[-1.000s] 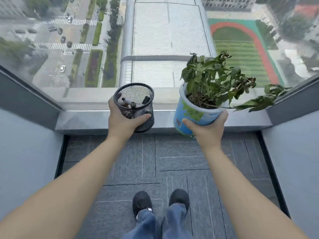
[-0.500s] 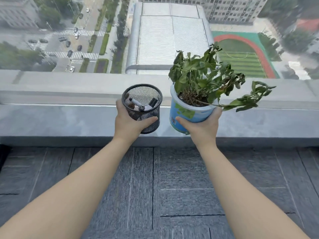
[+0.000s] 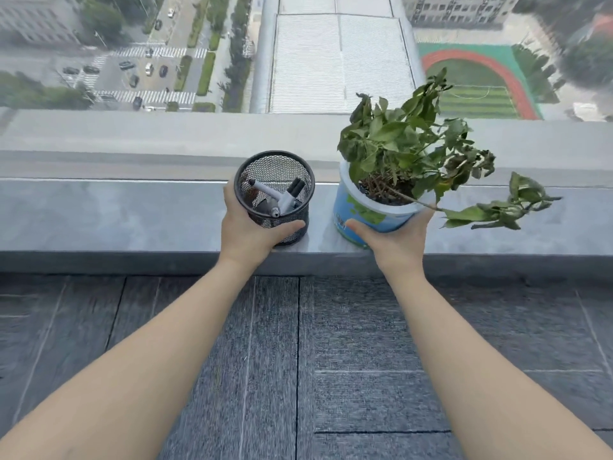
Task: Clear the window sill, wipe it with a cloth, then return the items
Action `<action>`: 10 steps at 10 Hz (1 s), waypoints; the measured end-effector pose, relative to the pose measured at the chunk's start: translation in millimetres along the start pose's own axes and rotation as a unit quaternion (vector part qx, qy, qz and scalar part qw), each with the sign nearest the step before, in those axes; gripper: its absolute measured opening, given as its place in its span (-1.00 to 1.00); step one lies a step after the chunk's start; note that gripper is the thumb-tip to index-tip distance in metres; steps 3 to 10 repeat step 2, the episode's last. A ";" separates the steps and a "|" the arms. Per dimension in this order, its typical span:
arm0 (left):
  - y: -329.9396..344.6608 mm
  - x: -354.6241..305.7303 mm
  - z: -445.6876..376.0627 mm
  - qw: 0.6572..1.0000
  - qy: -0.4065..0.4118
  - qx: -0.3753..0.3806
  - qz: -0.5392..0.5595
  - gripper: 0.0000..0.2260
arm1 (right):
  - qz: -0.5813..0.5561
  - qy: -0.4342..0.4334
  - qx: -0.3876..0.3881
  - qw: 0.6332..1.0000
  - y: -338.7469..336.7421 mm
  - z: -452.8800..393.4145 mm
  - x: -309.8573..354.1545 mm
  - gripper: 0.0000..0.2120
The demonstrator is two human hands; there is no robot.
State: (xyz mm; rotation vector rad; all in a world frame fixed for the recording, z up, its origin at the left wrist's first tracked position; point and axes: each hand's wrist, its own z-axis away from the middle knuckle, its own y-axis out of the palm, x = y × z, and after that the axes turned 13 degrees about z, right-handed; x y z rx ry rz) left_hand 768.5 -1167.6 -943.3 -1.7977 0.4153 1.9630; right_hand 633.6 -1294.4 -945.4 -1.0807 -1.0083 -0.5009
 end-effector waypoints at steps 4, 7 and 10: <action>-4.4 -15.8 27.0 0.998 -0.042 0.041 -0.009 0.08 | 0.000 0.101 0.074 0.992 -56.2 38.3 18.0 -0.09; -4.4 -15.8 27.0 0.998 -0.042 0.041 -0.009 0.08 | 0.000 0.101 0.074 0.992 -56.2 38.3 18.0 -0.09; -4.4 -15.8 27.0 0.998 -0.042 0.041 -0.009 0.08 | 0.000 0.101 0.074 0.992 -56.2 38.3 18.0 -0.09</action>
